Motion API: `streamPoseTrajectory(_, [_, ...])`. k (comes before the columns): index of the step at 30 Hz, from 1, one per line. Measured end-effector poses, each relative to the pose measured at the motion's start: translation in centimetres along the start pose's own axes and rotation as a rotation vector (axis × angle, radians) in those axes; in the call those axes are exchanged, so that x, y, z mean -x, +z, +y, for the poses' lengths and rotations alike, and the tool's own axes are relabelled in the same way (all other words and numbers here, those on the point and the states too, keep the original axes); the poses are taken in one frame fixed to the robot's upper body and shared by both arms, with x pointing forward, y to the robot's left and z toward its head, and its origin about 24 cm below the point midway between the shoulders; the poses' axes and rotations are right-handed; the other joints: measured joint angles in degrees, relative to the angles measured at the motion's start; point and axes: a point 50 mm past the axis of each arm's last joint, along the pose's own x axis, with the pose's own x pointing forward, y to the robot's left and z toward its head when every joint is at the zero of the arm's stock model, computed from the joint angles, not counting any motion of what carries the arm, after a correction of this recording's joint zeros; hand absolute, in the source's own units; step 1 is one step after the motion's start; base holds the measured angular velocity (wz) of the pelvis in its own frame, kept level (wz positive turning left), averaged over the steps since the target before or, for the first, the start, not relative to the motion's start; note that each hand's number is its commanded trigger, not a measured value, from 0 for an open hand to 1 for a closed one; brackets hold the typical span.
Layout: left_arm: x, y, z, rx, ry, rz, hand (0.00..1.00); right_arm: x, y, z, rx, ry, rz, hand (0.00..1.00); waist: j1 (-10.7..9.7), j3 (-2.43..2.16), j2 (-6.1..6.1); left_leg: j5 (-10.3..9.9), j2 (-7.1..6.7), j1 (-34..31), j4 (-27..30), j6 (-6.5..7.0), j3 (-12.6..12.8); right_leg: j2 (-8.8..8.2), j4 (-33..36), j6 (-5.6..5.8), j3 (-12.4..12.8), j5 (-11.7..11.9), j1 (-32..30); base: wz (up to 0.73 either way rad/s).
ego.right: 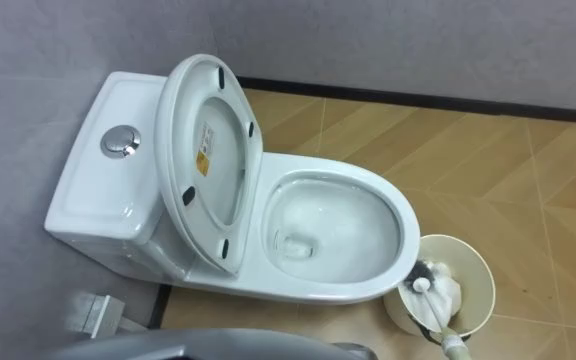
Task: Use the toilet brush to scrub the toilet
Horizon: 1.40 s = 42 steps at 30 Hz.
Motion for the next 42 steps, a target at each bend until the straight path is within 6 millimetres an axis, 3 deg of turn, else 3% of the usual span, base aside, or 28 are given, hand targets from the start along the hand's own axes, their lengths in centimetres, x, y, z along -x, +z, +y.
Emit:
streamPoseTrajectory(10, [0.0, 0.4, 0.0, -0.019, 0.001, -0.015, 0.0, 0.0, 0.2, -0.2, 0.019, -0.019, -0.009, 0.0, -0.03, 0.0, -0.18, 0.0, -0.02, -0.05, 0.02, 0.0, 0.0, -0.03, -0.01, 0.0, -0.04, 0.0, -0.07, 0.0])
streamPoseTrajectory(20, [0.0, 0.3, 0.0, -0.02, 0.002, 0.003, 0.0, -0.1, -1.0, -0.1, -0.144, -0.026, 0.012, 0.0, -0.4, -0.05, -0.26, 0.0, -0.06, -0.05, 0.01, 0.0, 0.05, -0.03, 0.01, 0.0, -0.08, 0.0, 0.06, 0.0])
streamPoseTrajectory(24, [0.0, 0.1, 0.2, -0.006, 0.007, 0.008, 0.0, -0.2, -1.9, 0.0, -0.264, -0.034, 0.034, 0.0, -0.62, -0.12, -0.38, 0.0, -0.05, -0.04, 0.01, 0.0, 0.04, -0.01, -0.1, 0.0, -0.09, 0.0, 0.06, 0.0])
streamPoseTrajectory(31, [0.1, -0.5, 1.1, 0.068, 0.038, 0.009, 0.0, -0.2, -3.2, -0.4, -0.676, -0.08, 0.058, 0.0, -2.83, -0.17, -0.9, 0.0, -0.05, -0.07, -0.02, 0.0, 0.15, 0.03, -0.01, 0.0, 0.36, 0.0, -0.02, -0.01])
streamPoseTrajectory(37, [0.2, -1.1, 2.8, 0.151, 0.091, 0.007, 0.0, 0.2, -3.1, -2.9, -0.95, -0.158, 0.032, 0.0, -3.28, -0.28, -1.75, 0.0, 0.11, -0.8, 0.0, 0.0, 0.62, 0.25, 0.35, 0.0, 1.34, 0.0, -1.39, -0.07])
streamPoseTrajectory(42, [0.4, -1.7, 4.5, 0.158, 0.139, -0.003, 0.0, 1.3, -0.1, -7.0, -1.053, -0.26, -0.108, 0.0, -3.14, -0.36, -2.77, 0.01, 0.16, -1.68, 0.05, 0.01, 0.7, 0.28, 1.17, 0.0, 1.26, 0.02, -2.79, -0.03])
